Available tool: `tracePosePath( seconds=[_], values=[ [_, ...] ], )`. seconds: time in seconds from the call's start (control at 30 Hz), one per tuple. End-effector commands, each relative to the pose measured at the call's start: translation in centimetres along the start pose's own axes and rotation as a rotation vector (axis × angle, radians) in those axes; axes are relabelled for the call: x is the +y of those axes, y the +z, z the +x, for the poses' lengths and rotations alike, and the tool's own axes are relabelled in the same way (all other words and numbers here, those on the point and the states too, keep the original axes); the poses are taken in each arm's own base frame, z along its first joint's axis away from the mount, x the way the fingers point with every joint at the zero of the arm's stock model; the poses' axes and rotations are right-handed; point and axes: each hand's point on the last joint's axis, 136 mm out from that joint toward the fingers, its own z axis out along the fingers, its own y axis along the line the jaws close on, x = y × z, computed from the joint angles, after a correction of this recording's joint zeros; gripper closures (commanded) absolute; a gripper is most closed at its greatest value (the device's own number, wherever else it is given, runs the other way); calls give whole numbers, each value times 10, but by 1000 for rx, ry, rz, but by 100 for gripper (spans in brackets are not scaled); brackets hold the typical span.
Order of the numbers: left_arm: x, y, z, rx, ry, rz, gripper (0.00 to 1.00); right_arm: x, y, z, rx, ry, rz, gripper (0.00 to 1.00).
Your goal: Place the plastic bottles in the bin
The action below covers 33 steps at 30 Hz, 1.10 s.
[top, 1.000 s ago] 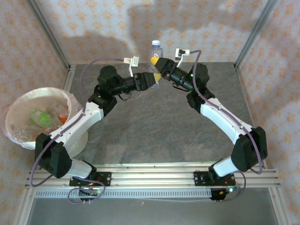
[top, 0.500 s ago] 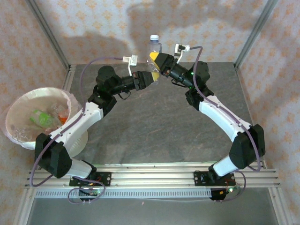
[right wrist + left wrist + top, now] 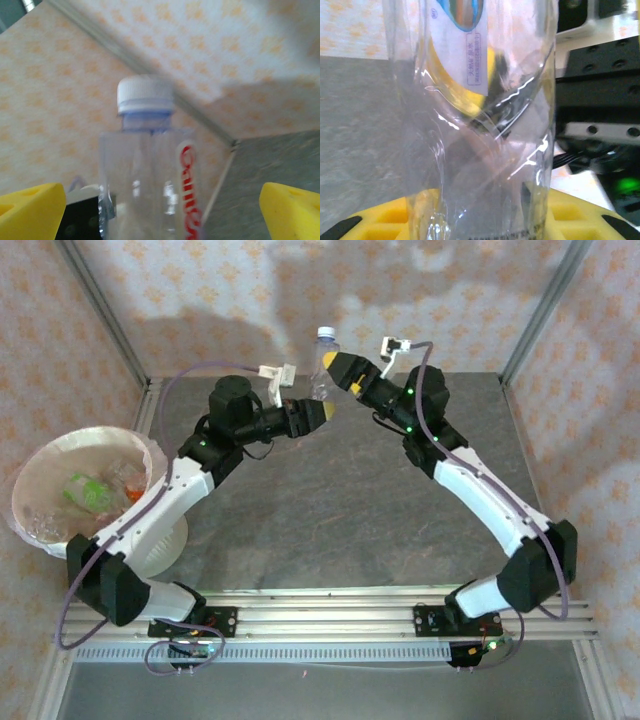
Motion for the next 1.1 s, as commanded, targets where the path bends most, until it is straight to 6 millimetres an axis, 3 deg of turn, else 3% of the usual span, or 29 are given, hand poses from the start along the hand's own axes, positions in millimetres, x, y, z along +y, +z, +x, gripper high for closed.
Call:
tracePosePath(
  seconds=[0.0,0.13,0.3,0.4,0.53,0.67,0.77,0.93,1.07],
  values=[
    [-4,-36,-14,-47,128,-160,69,-5,-34,-40,-181,-160,179,1],
    [0,-70,-20,-93,184,-306,70,-19,-54,-49,-243,-221,289,1],
    [-9,-126,-36,-206,263,-466,69,-34,-59,-44,-220,-245,365,1],
    [-11,-181,-54,-341,273,-642,70,-41,-57,-41,-213,-240,381,1],
    [-4,-273,-68,-565,228,-958,70,-47,-53,-38,-205,-224,391,1],
    [5,-363,-61,-719,187,-1338,70,-52,-46,-34,-187,-207,392,1],
    [4,-409,-50,-727,191,-1595,70,-54,-42,-32,-172,-196,391,1],
    [6,-436,-37,-661,248,-1822,69,-57,-36,-28,-148,-188,394,1],
    [28,-433,-23,-499,195,-1914,68,-58,-33,-26,-130,-179,395,1]
  ],
)
